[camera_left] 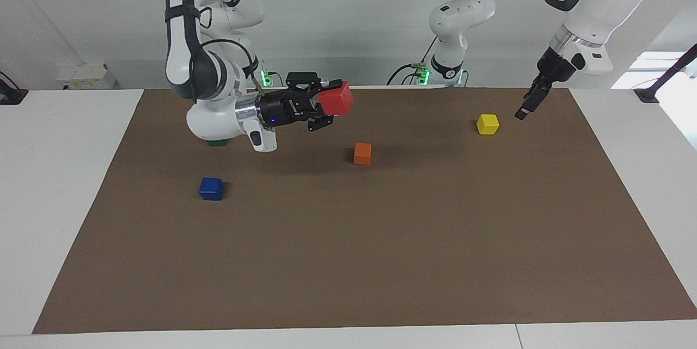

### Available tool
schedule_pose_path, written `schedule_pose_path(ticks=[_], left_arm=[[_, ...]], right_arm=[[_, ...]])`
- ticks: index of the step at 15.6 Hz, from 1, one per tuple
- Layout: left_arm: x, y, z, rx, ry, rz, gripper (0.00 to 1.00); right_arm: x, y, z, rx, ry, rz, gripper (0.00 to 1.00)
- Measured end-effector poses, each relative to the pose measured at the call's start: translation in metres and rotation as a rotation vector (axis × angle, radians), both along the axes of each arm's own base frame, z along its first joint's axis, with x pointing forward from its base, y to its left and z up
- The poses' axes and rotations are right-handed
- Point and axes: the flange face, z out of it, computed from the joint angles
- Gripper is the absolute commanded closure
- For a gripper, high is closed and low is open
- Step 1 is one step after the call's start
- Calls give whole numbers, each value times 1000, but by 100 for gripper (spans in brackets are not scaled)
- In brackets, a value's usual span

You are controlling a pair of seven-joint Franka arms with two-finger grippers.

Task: Transfer red block to right arm and stack on blue block
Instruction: 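Carry the red block with the right gripper above the blue block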

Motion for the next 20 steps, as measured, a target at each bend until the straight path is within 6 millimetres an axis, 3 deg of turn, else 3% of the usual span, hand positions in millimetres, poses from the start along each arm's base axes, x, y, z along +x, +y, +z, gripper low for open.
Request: schedule_pose_path(ticks=[3, 5, 8, 11, 13, 16, 20], left_arm=[[30, 6, 18, 69, 61, -155, 0], [49, 2, 20, 101, 85, -270, 0], [53, -33, 3, 151, 122, -387, 0], [49, -50, -4, 157, 137, -420, 0], [51, -48, -2, 161, 121, -421, 0], [61, -29, 11, 167, 46, -470, 0], [68, -42, 20, 171, 18, -536, 0]], right_arm=[[-6, -12, 34, -201, 42, 7, 100], [-11, -26, 53, -365, 62, 24, 100], [-19, -58, 85, -647, 88, 25, 100], [-35, -80, 112, -909, 108, 33, 100], [-41, -91, 115, -1057, 102, 31, 100], [-42, -108, 105, -1297, 103, 16, 100], [-44, -129, 93, -1564, 120, 25, 100]])
